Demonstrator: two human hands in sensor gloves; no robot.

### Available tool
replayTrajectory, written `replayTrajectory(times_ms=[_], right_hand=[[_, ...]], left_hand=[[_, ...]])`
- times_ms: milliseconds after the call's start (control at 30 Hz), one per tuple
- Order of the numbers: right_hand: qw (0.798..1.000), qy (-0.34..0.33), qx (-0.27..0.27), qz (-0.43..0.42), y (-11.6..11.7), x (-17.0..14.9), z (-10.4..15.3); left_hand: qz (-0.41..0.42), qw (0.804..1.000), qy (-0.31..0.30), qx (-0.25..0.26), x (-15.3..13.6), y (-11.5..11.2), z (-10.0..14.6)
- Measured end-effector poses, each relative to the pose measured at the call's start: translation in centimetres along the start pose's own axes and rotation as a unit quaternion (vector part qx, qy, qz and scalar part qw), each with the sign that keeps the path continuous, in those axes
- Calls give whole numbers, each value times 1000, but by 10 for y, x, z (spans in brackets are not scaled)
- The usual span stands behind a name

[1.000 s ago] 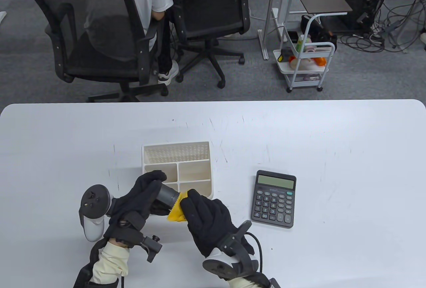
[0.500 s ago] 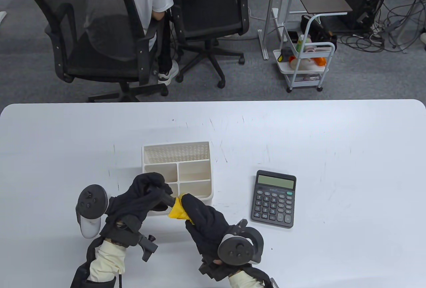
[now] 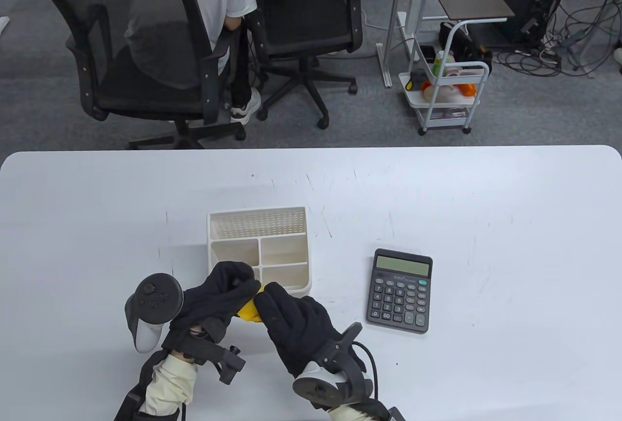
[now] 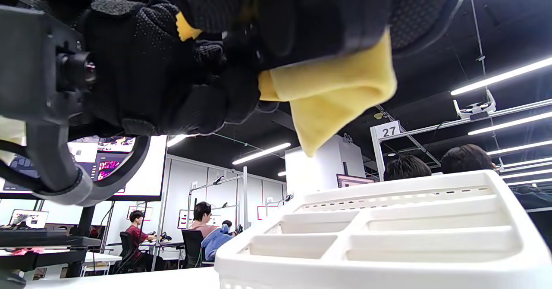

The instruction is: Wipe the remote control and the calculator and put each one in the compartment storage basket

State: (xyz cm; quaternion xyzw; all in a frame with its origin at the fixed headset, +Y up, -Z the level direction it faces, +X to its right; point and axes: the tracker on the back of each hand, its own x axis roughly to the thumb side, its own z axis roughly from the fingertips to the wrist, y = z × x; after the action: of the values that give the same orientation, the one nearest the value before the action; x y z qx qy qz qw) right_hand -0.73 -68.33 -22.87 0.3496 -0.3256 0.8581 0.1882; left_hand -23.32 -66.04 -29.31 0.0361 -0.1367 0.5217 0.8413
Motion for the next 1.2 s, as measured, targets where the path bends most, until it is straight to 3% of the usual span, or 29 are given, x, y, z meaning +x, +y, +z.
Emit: replayTrajectory(times_ms=[233, 333, 433, 600, 967, 1200], right_hand=[[1000, 18, -10, -8, -4, -10, 2], [999, 26, -23, -27, -5, -11, 2], [996, 48, -32, -60, -8, -15, 3], [984, 102, -41, -137, -9, -26, 3], [998, 38, -22, -37, -5, -8, 1], [997, -44, 17, 54, 3, 6, 2]], left_hand=[[55, 997, 27, 57, -12, 24, 4], [60, 997, 32, 44, -14, 23, 3], [68, 997, 12, -15, -13, 17, -1], [72, 997, -7, -8, -10, 17, -2], [20, 999, -11, -30, 0, 0, -2], [9, 1000, 1, -6, 5, -4, 1]])
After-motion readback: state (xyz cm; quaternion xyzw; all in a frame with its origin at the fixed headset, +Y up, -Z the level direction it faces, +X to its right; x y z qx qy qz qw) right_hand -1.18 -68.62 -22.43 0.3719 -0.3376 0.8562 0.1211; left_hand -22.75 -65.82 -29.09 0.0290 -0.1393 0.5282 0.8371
